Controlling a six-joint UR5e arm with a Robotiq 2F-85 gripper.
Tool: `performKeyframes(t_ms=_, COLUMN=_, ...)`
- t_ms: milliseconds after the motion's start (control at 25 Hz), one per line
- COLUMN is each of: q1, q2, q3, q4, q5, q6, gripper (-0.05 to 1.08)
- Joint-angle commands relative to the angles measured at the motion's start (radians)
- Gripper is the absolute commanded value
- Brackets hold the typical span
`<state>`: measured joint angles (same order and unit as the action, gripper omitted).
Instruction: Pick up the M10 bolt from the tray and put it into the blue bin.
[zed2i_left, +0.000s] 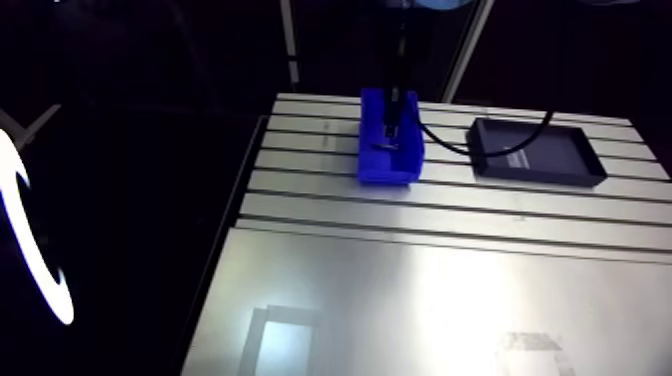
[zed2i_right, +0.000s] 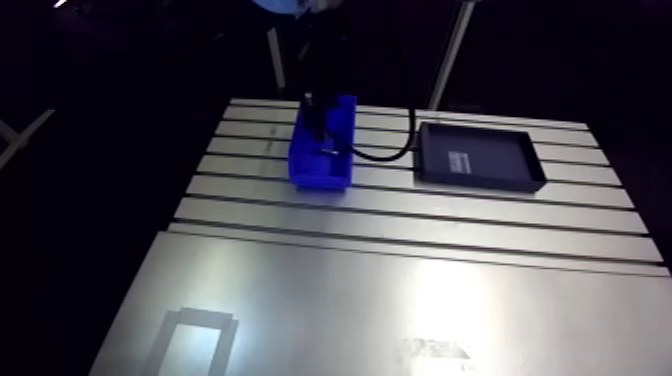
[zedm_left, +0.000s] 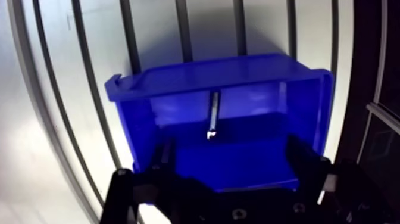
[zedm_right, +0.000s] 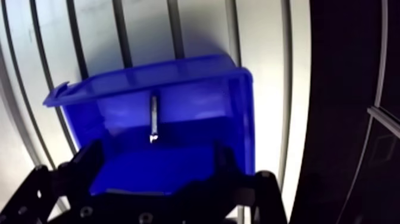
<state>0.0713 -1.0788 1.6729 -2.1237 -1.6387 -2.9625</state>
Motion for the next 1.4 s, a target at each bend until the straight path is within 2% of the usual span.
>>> performKeyframes(t_ms=40, q1=0.001, q2=-0.069, q3=-0.074, q4=0.147, q5=0.006, q6=0.001, gripper=0.01)
performKeyframes(t_ms=240, q1=0.002, q2=-0.095, q3=-0.152, q4=0.293, q5=0.006, q6=0.078, gripper=0.01)
performKeyframes(t_ms=360, q1=0.001, q2=-0.098, q3=-0.213, q4=0.379, q5=0.003, q6=0.233, gripper=0.01)
performKeyframes(t_ms=480, q1=-0.001, q2=-0.114, q3=-0.244, q4=0.425, q5=-0.003, q6=0.388, gripper=0.01)
performKeyframes(t_ms=640, q1=-0.01, q2=-0.146, q3=-0.27, q4=0.483, q5=-0.028, q6=0.59, gripper=0.01)
performKeyframes(t_ms=760, q1=-0.016, q2=-0.169, q3=-0.29, q4=0.505, q5=-0.026, q6=0.763, gripper=0.01)
performKeyframes(t_ms=1080, q1=-0.045, q2=-0.174, q3=-0.31, q4=0.552, q5=-0.03, q6=1.196, gripper=0.01)
performKeyframes(t_ms=1400, q1=-0.09, q2=-0.175, q3=-0.345, q4=0.557, q5=-0.033, q6=1.363, gripper=0.01)
